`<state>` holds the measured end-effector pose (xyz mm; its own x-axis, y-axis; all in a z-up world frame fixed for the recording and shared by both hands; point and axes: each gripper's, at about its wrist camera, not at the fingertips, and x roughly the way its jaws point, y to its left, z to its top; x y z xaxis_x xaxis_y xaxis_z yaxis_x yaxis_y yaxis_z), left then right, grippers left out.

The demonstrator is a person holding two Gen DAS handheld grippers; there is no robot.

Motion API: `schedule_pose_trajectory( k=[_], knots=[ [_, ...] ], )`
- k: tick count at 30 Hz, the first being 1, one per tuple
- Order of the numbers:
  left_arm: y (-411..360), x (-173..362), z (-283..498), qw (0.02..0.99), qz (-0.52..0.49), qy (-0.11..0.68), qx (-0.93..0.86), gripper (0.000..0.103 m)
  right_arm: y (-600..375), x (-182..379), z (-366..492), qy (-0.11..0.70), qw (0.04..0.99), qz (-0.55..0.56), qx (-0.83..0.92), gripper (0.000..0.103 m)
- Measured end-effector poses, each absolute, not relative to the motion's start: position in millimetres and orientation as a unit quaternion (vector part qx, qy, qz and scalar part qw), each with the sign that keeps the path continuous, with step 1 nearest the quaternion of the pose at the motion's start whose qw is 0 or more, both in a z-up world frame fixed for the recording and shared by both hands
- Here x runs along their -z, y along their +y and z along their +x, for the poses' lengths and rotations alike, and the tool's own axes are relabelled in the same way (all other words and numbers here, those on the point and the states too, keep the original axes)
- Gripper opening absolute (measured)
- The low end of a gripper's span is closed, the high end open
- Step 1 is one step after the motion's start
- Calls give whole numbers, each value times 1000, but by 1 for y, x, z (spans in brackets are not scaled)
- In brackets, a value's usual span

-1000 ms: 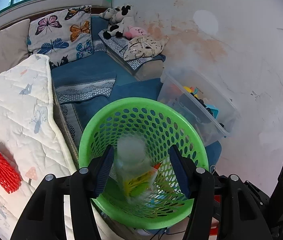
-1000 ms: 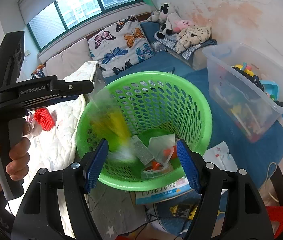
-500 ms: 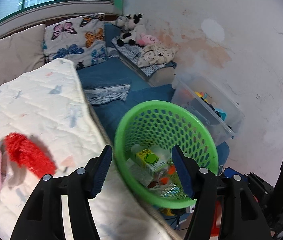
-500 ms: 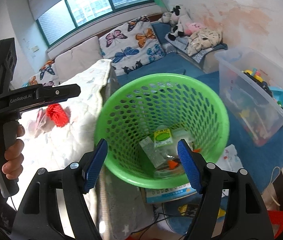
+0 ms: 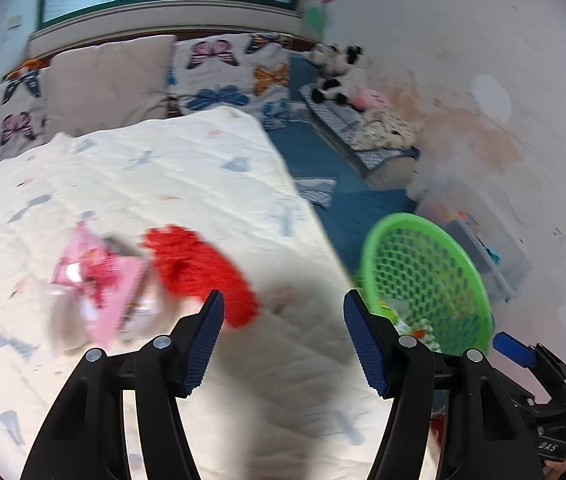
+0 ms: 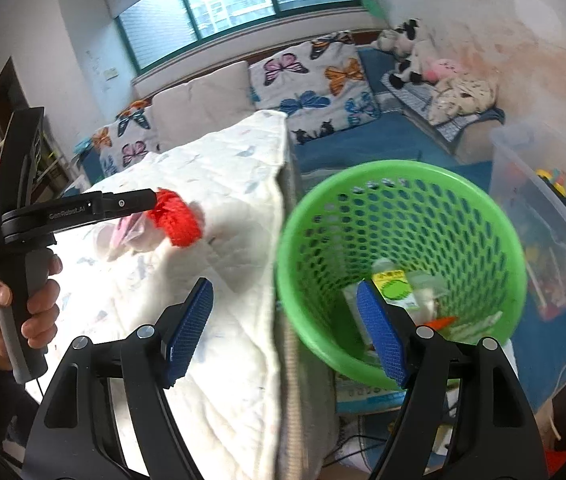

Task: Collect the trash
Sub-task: 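Move both grippers back over the bed toward the remaining trash, then grasp the clear plastic cup with the left gripper while the right gripper grasps the red mesh net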

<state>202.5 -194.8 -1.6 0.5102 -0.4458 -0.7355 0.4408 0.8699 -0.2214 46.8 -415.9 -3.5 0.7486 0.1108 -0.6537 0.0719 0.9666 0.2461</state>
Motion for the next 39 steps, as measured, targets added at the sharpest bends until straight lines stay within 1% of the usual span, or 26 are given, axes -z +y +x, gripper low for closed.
schedule_pose_trajectory(
  k=[3,4,8,9,11,15,16,18,20,22,28,39],
  knots=[
    [-171,0,211,877,-13,422,229,60,-404,2,55,357,926,123,-24,75],
    [-161,0,215,880,-17,421,219,63,-400,2,57,358,926,121,-27,75],
    [-128,0,227,890,-25,417,181,67,-384,2,68,361,924,116,-44,75],
    [-118,1,231,891,-27,419,171,71,-381,2,70,361,924,114,-47,75],
    [-103,3,238,893,-33,421,155,71,-375,2,76,363,923,111,-54,75],
    [-77,14,252,887,-47,436,145,72,-364,3,87,368,922,105,-64,75],
    [-70,18,256,885,-52,440,144,74,-361,3,90,369,921,104,-67,75],
    [-60,25,264,880,-60,448,143,79,-357,3,94,370,921,102,-72,75],
    [-52,31,266,876,-69,454,145,79,-352,3,100,372,920,99,-76,75],
    [-47,39,272,869,-81,463,156,83,-348,4,104,374,919,97,-79,75],
    [-41,60,278,855,-97,476,181,85,-334,8,121,383,915,93,-91,75],
    [-39,80,288,842,-111,483,213,84,-311,19,154,400,906,77,-114,76]
  ],
)
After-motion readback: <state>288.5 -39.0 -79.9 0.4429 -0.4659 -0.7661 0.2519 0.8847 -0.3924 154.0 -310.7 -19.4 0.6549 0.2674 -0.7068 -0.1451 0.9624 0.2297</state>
